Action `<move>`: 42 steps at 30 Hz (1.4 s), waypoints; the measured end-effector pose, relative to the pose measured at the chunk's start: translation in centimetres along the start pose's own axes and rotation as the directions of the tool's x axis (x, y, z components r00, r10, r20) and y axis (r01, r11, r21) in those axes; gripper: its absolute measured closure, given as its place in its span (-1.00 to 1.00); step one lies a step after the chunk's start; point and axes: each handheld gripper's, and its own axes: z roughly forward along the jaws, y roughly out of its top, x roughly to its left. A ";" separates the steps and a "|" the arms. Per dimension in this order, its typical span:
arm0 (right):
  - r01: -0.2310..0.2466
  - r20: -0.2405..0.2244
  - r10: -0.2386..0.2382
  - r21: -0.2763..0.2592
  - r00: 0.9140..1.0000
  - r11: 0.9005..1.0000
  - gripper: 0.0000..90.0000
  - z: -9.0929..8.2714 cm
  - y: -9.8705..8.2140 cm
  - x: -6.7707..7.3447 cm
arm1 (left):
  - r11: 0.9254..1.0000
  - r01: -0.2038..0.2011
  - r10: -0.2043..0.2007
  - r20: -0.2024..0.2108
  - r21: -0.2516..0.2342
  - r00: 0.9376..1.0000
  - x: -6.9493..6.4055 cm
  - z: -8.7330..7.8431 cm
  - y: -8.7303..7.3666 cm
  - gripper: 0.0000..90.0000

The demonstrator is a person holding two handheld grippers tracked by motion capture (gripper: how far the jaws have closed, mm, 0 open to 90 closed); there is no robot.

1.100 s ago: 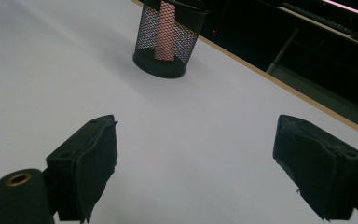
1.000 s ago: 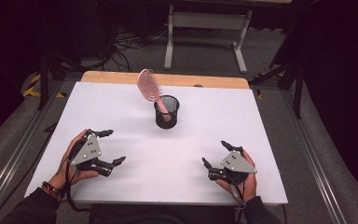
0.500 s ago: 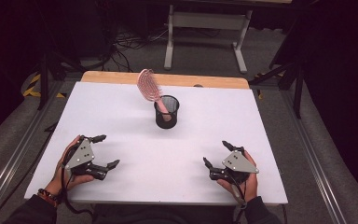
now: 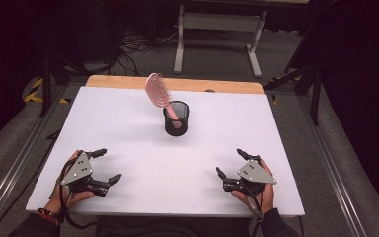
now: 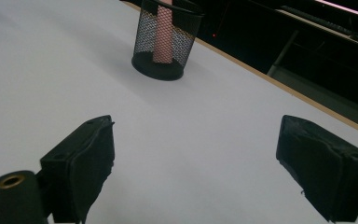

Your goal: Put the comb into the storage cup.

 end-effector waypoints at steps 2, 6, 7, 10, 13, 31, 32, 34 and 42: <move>-0.002 -0.001 0.002 -0.002 1.000 1.000 -0.74 0.0 0.0 -0.1 | 1.000 -0.004 0.004 -0.003 0.007 1.000 0.0 0.1 0.0 -0.89; -0.005 -0.002 0.005 -0.007 1.000 1.000 -0.74 -0.1 -0.1 -0.1 | 1.000 -0.006 0.006 -0.002 -0.004 1.000 -0.1 -0.1 0.1 -0.89; -0.004 -0.002 0.004 -0.008 1.000 1.000 -0.74 -0.1 -0.1 -0.1 | 1.000 -0.003 0.003 0.000 -0.011 1.000 0.0 -0.1 0.1 -0.89; -0.005 -0.004 0.005 -0.007 1.000 1.000 -0.76 0.0 -0.1 0.0 | 1.000 0.001 -0.001 0.007 -0.017 1.000 0.0 -0.2 0.0 -0.89; -0.002 0.002 0.002 -0.009 1.000 1.000 -0.78 0.0 0.1 0.1 | 1.000 0.002 -0.001 0.012 -0.020 1.000 0.0 -0.3 0.0 -0.89; -0.013 0.000 0.013 0.016 1.000 1.000 -0.81 0.6 -0.3 0.1 | 0.999 0.009 -0.009 0.009 -0.032 1.000 0.3 -0.1 0.1 -0.88; -0.010 0.002 0.010 0.017 1.000 1.000 -0.81 0.7 -0.3 0.1 | 0.999 0.010 -0.010 0.003 -0.032 1.000 0.3 -0.1 0.0 -0.88; -0.010 0.006 0.009 0.014 1.000 1.000 -0.81 0.7 -0.3 0.0 | 0.999 0.021 -0.021 0.002 -0.030 1.000 0.5 -0.2 0.0 -0.88; -0.041 0.019 0.041 0.020 0.999 0.999 -0.81 1.2 -0.8 -0.8 | 0.998 0.050 -0.050 0.009 -0.044 0.999 0.8 -0.1 0.0 -0.87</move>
